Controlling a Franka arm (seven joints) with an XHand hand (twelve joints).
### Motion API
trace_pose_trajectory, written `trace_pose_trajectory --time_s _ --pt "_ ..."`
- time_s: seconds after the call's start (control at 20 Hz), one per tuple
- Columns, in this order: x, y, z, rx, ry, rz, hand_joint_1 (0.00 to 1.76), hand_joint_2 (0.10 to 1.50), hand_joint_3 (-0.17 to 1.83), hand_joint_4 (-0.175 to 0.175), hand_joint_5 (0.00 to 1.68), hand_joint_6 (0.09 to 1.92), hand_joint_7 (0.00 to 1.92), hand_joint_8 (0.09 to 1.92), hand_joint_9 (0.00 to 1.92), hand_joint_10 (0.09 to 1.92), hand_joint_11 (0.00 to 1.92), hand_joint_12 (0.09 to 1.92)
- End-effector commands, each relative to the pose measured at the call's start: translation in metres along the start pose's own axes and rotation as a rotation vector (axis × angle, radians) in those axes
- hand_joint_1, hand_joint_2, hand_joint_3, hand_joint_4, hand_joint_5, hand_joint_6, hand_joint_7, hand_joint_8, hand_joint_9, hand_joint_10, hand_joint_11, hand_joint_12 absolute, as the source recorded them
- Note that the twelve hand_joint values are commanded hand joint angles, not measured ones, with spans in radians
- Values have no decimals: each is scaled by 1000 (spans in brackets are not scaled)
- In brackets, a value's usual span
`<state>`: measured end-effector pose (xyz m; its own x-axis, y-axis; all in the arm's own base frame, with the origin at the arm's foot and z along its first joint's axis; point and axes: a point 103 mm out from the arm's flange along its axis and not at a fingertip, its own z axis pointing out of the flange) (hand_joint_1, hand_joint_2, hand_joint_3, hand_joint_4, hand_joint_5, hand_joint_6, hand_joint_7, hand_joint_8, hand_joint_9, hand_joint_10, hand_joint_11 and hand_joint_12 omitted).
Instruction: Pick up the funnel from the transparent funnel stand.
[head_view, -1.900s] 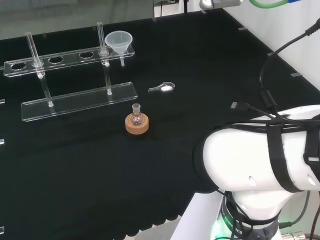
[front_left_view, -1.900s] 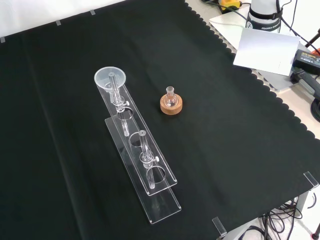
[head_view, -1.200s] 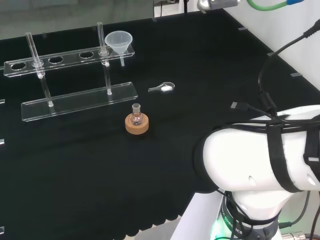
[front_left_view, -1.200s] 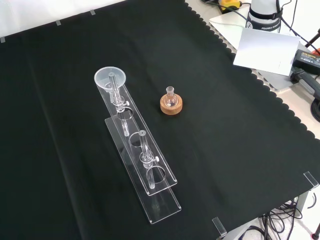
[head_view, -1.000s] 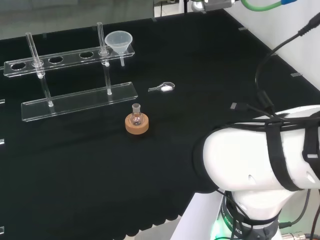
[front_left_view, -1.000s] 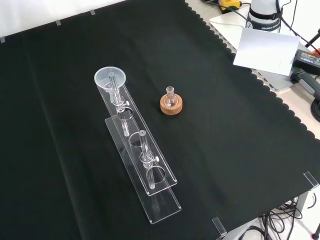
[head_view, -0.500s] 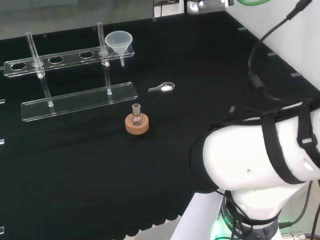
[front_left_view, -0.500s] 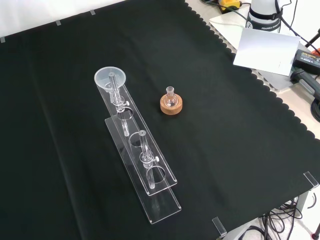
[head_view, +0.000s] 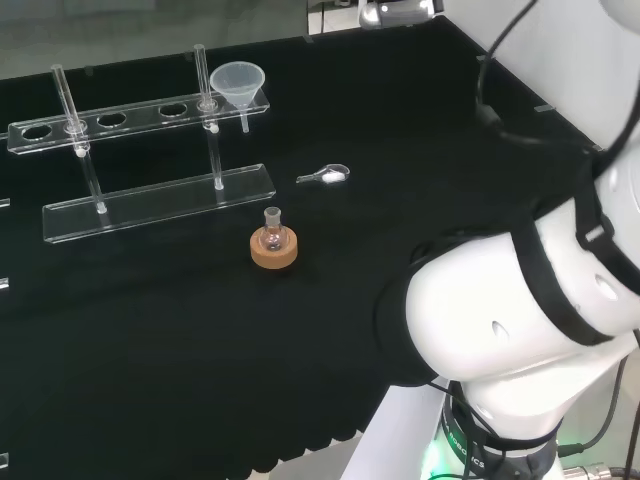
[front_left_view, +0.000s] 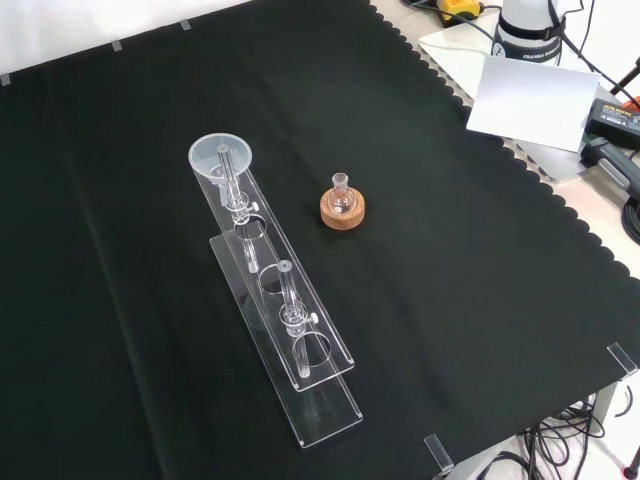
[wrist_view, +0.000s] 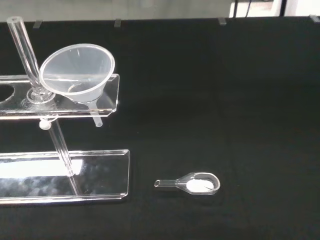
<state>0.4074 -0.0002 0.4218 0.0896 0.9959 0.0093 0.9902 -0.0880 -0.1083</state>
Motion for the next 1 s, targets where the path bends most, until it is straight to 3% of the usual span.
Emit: trace_pose_trajectory --time_s 0.05,0.6,1.0 --pt "23 64 24 56 -11 -91 115 1045 360 44 130 87 15 329 61 584 0 1140" --pt "63 100 55 164 -75 -177 342 921 277 47 126 87 1 344 29 615 0 1124" --pt "78 113 85 268 -105 -177 436 824 223 29 60 87 0 206 0 625 0 1282"
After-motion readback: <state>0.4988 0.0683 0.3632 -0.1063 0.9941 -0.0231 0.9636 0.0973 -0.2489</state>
